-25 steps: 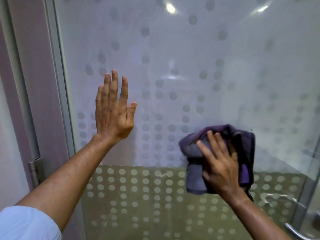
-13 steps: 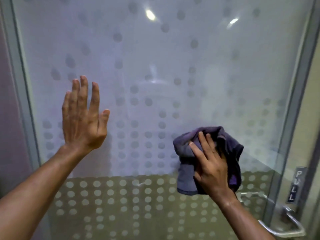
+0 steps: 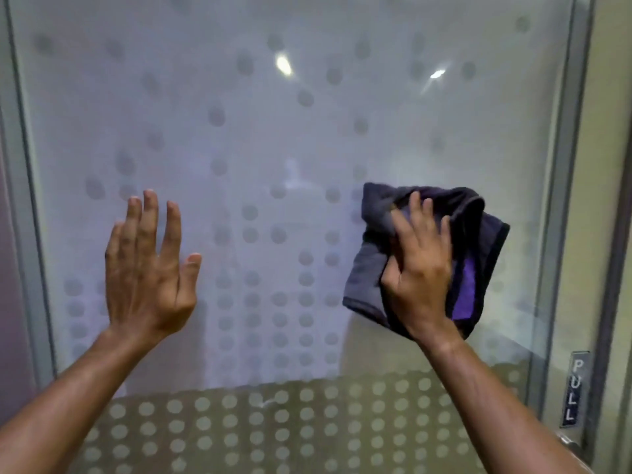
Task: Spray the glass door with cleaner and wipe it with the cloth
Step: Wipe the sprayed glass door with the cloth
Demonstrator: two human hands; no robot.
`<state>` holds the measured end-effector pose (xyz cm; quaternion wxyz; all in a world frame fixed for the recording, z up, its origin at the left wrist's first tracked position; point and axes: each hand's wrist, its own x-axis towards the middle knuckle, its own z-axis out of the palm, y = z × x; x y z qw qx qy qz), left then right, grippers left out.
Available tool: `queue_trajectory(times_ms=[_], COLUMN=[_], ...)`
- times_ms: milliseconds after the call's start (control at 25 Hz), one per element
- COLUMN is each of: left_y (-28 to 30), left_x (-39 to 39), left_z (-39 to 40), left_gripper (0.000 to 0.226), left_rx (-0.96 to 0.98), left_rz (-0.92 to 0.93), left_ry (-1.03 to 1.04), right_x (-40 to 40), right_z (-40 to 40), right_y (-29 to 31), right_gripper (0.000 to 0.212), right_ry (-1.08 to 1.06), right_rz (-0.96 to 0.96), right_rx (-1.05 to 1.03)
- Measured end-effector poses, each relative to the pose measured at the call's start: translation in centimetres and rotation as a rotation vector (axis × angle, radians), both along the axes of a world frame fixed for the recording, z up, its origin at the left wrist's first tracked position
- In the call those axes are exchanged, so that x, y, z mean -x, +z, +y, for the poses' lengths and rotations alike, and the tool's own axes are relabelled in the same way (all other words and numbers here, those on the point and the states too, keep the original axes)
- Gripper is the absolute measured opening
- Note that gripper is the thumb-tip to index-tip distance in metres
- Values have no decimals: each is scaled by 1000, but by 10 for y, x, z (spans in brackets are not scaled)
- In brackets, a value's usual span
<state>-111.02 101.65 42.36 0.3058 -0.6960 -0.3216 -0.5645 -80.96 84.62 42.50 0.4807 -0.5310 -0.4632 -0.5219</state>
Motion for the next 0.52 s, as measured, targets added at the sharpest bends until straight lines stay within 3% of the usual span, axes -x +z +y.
queue_trajectory(times_ms=[120, 360, 520], left_y=[1, 19, 33], left_x=[-1, 3, 2], left_z=[0, 0, 3], left_gripper=[72, 75, 77], left_rx=[6, 16, 4], left_rz=[-2, -2, -12], left_ry=[1, 3, 10], right_x=[-43, -39, -4], right_z=[-27, -22, -1], right_y=[-20, 67, 146], right_gripper=[62, 65, 63], right_ry=[-52, -14, 19], right_rz=[-182, 369, 298], right_rx=[147, -225, -182])
